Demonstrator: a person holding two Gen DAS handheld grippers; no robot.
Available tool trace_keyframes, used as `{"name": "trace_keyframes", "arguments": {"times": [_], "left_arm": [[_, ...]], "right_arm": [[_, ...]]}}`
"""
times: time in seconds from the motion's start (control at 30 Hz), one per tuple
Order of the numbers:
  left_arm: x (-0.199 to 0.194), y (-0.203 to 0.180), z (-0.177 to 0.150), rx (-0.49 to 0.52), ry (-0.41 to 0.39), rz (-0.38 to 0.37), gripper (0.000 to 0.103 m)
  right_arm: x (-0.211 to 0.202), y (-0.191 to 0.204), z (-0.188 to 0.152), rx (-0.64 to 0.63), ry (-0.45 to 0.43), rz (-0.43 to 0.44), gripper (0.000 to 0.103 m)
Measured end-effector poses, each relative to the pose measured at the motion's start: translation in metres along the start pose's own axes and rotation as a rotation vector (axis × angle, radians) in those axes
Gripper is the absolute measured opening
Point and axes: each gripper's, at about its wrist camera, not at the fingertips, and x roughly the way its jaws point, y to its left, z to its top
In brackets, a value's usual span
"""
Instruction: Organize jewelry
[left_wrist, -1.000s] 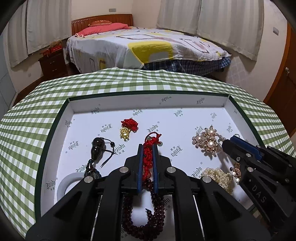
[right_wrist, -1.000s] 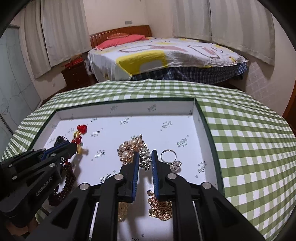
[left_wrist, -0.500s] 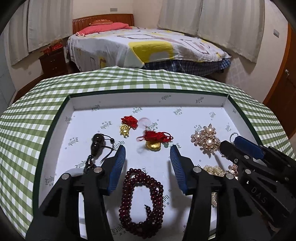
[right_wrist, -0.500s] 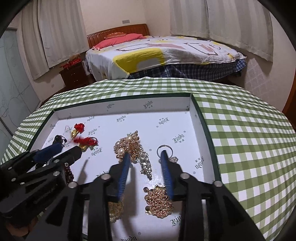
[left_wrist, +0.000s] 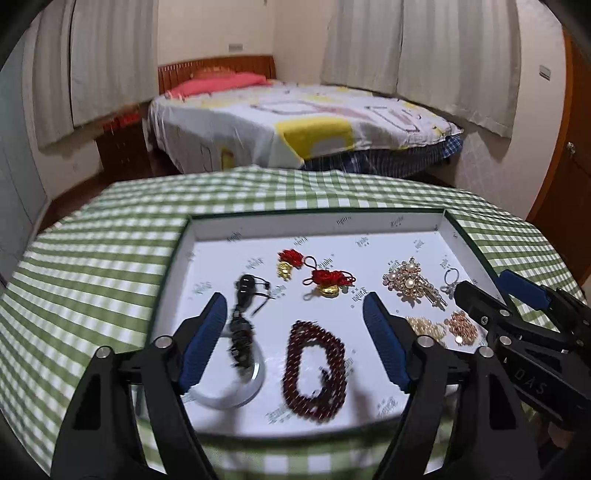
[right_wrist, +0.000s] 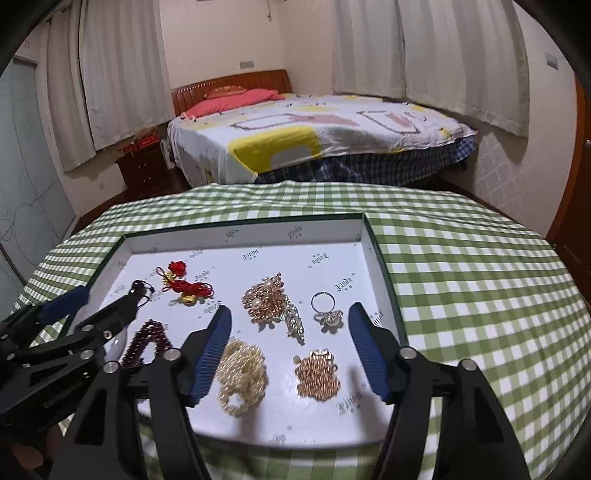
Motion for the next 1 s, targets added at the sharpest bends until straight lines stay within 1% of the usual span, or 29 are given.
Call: {"name": "trace_keyframes", "arguments": {"times": [0.1, 0.2, 0.3, 0.4, 0.53, 0.7, 0.8, 1.0], "left_arm": [[-0.024, 0.006, -0.007, 0.012, -0.035, 0.018, 0.082], [-0.044, 0.015, -0.018, 0.005, -0.038, 0.025, 0.085], [-0.063, 0.025, -0.028, -0.014, -0.038, 0.027, 0.086], [-0.084, 0.032, -0.035, -0.024, -0.047, 0.038, 0.088], [-0.113, 0.040, -0.038, -0.038, -0.070, 0.047, 0.090], [-0.154, 0.047, -0.032, -0.061, -0.116, 0.054, 0.093], [-0.175, 0.046, -0.030, -0.052, -0.141, 0.075, 0.096], [-0.212, 0.042, -0.031, -0.045, -0.177, 0.066, 0.098]], "right_arm": [[-0.014, 0.005, -0.010, -0.002, -0.004, -0.008, 0.069], [-0.024, 0.008, -0.021, -0.007, 0.004, -0.012, 0.071], [-0.036, 0.013, -0.031, -0.022, 0.010, -0.014, 0.071], [-0.051, 0.018, -0.036, -0.034, 0.007, -0.015, 0.072], [-0.080, 0.027, -0.032, -0.047, -0.037, -0.016, 0.075], [-0.119, 0.039, -0.026, -0.059, -0.096, -0.017, 0.076], [-0.143, 0.043, -0.023, -0.064, -0.129, -0.026, 0.078], [-0.180, 0.046, -0.023, -0.074, -0.175, -0.031, 0.079]]}}
